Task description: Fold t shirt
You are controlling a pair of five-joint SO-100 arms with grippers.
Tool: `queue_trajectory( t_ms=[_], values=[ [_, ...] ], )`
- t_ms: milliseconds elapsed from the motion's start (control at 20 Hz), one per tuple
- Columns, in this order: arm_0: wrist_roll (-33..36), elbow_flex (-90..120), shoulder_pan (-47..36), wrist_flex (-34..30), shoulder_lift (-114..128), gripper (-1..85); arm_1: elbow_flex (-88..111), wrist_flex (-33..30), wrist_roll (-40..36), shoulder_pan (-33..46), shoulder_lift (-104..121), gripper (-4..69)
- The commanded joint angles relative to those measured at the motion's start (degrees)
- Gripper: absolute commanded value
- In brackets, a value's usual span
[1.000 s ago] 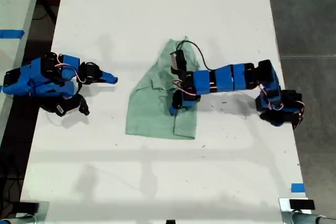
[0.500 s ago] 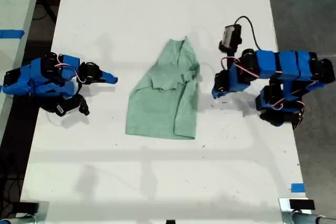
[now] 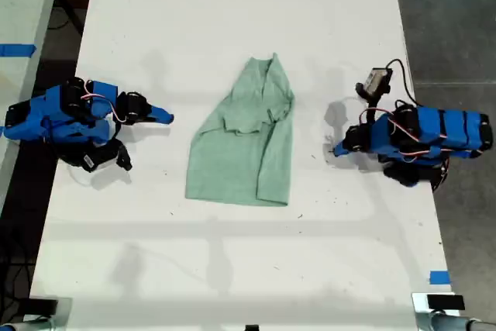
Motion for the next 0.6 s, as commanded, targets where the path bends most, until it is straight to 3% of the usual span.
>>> queue_trajectory(
  t_ms=[0,550],
  values=[
    [-1.0,-0.2,1.0,0.0,0.4,0.0,2.7,1.3,-2.8,0.0,7.8,-1.2],
    [-1.0,-0.2,1.2,-0.1,0.4,0.0,2.8,1.3,-3.3,-0.6,7.8,-1.2]
  ],
)
